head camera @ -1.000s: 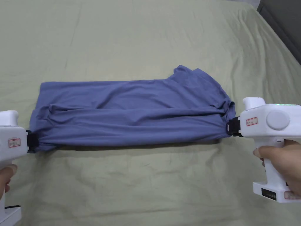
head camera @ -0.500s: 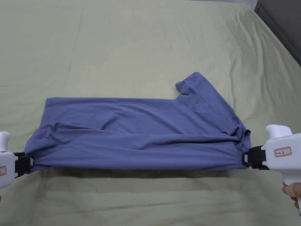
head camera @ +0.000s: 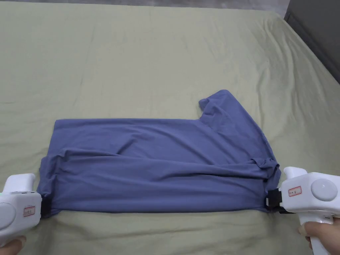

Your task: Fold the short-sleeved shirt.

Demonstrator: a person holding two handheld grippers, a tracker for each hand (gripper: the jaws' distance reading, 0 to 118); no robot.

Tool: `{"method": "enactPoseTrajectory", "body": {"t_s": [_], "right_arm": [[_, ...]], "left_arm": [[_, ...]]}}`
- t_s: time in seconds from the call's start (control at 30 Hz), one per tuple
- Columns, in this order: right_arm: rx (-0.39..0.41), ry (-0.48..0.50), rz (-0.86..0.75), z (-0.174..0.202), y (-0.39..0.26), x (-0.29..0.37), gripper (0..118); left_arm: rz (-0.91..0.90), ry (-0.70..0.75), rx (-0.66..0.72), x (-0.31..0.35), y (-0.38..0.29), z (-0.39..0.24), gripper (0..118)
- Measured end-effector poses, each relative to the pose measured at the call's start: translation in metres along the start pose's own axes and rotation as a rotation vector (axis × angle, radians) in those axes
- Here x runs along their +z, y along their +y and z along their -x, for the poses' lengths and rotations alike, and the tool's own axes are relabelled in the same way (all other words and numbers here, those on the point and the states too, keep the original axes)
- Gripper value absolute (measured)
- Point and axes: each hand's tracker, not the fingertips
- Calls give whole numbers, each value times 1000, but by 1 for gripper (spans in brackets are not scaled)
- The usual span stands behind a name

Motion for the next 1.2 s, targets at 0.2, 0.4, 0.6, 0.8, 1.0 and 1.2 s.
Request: {"method": "enactPoseTrajectory", "body": {"t_s": [0.2,0.4,0.6,0.8,1.0,1.2], "right_arm": [[33,-44,-52,6,5,38,118],[18,-17,-364,25,5,108,118],[81,-101,-438,62,-23,101,35],[190,-5,-378,106,-32,92,3],[238,28,-373,99,-22,83,3],[200,5,-361,82,-15,78,3]], "left_arm": [[-67,-20,76,30,7,1,74],[-232,-81,78,73,-7,2,118],[-128,-114,10,79,-26,-36,102],[-149,-151,4,79,-2,-69,0],[-211,-3,-8,14,136,-21,118],[-108,83,14,-86,215,-1,118]]}}
